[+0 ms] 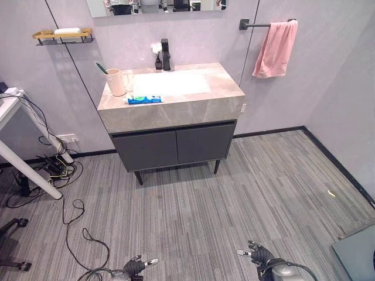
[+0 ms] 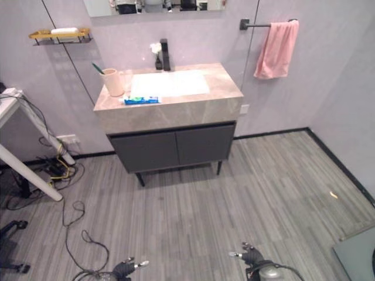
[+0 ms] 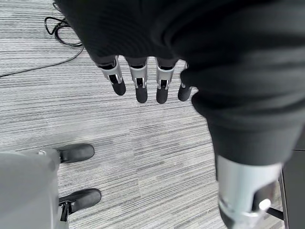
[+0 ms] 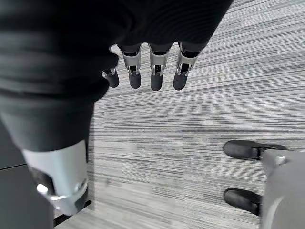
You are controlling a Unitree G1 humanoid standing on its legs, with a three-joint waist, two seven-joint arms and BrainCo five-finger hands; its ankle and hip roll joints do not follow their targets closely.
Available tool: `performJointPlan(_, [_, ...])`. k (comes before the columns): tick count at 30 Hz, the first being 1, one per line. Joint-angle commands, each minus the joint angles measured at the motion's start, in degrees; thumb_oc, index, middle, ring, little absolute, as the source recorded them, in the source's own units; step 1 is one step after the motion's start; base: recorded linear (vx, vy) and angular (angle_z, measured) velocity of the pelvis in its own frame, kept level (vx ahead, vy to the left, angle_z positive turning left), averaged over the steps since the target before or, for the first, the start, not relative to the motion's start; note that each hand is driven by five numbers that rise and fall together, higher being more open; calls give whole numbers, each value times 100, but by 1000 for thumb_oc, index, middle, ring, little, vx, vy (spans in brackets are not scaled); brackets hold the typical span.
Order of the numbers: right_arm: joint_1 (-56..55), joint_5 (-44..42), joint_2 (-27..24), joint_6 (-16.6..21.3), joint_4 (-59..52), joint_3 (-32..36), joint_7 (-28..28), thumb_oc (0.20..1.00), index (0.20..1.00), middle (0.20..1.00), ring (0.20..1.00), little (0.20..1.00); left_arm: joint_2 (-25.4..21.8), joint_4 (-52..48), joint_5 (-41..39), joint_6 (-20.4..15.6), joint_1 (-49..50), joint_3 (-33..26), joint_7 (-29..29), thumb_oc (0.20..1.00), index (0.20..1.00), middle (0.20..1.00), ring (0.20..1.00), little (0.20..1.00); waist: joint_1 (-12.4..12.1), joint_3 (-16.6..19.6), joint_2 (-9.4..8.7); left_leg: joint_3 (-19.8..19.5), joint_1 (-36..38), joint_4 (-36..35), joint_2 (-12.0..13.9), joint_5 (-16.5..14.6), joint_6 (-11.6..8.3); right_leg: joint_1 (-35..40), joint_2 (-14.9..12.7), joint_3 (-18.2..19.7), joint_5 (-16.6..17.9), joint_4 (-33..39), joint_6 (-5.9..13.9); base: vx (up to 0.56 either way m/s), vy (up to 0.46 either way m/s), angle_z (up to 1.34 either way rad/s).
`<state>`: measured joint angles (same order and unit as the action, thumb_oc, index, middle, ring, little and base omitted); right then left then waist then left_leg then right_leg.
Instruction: Put brush and paste in cup on sink, flatten towel.
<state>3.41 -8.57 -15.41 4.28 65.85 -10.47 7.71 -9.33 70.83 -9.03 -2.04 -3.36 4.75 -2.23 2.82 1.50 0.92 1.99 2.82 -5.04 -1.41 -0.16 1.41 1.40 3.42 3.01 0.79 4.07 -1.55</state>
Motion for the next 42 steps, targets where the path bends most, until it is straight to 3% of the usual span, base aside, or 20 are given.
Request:
performJointPlan(1, [164,20,-36,186,89,-71,-12,1000,1000,1000,1000,1000,-115,250,-78,-200,-196,-184,128,1000,1000,1000,1000,1000,35,132,-171,-65,1,167,-59,-60,-191,-212,-195,235,347,-413,378,0,34,-2])
performJointPlan(17, [301,-10,155,223,184,-236,-132,1000,1000,1000,1000,1000,-68,-263,44,-327,-246,86,254,1000,1000,1000,1000,1000,-98,-128,-224,-36,-276,672,-203,-95,-144,-474,-322,258,440,-903,583,2,81,-1])
performJointPlan(20, [214,-23,159,235,-187,-234,-160,1000,1000,1000,1000,1000,-189,-812,182,-342,-163,179,314,1000,1000,1000,1000,1000,-82,-359,-176,-19,-429,1298,-254,-174,-150,-854,-344,114,319,-1889,677,-30,156,-10])
performJointPlan(25, [155,47,147,268,-237,-260,-212,1000,1000,1000,1000,1000,-214,-945,240,-357,-167,306,373,1000,1000,1000,1000,1000,-41,-494,-132,-50,-503,1649,-310,-213,-173,-1003,-436,19,318,-2372,689,22,98,6])
performJointPlan(26, [98,79,97,339,-410,-356,-276,1000,1000,1000,1000,1000,-231,-1110,219,-394,-62,370,392,1000,1000,1000,1000,1000,21,-617,-25,-1,-264,1405,-236,-217,-70,-1459,-511,-148,803,-3266,820,120,165,9])
performJointPlan(29, [-14,35,-74,529,-732,-568,-446,1000,1000,1000,1000,1000,-260,-1068,202,-607,88,633,466,1000,1000,1000,1000,1000,217,-699,-22,29,244,856,-272,-404,-59,-2002,-598,-683,696,-2116,782,198,65,-26])
performJointPlan(32, [20,-49,-163,613,-790,-773,-496,1000,1000,1000,1000,1000,-290,-1016,110,-724,39,794,525,1000,1000,1000,1000,1000,314,-805,-52,-80,341,788,-314,-559,-28,-2315,-577,-493,850,-1501,824,129,-34,11])
performJointPlan(33, [48,-135,-253,640,-824,-953,-492,1000,1000,1000,1000,1000,-353,-934,44,-876,-2,951,558,1000,1000,1000,1000,1000,403,-862,-103,-169,418,783,-348,-663,-2,-2461,-541,-239,1002,-1258,898,281,-125,25])
performJointPlan(34, [54,-194,-312,619,-670,-1101,-477,1000,1000,1000,1000,1000,-370,-855,19,-941,-30,1186,524,1000,1000,1000,1000,1000,426,-791,-155,-281,490,834,-345,-751,-33,-2397,-535,-274,1064,-1019,911,337,-152,52])
performJointPlan(35, [83,-239,-326,596,-599,-1132,-482,1000,1000,1000,1000,1000,-357,-827,-15,-953,-43,1236,528,1000,1000,1000,1000,1000,459,-742,-182,-330,483,881,-357,-782,-49,-2344,-507,-143,1161,-1026,888,407,-203,73])
performJointPlan(38, [239,-180,-431,469,-406,-1258,-448,1000,1000,1000,1000,1000,-357,-683,-114,-821,-175,1360,472,1000,1000,1000,1000,1000,474,-528,-127,-553,525,1052,-164,-598,-319,-2159,-386,-371,975,-1093,747,301,-163,85])
performJointPlan(42, [292,-72,-489,417,-479,-1312,-481,1000,1000,1000,1000,1000,-394,-675,-64,-748,-260,1434,462,1000,1000,1000,1000,1000,486,-473,-112,-630,622,949,-17,-506,-424,-2148,-335,-502,841,-1198,699,166,-111,21])
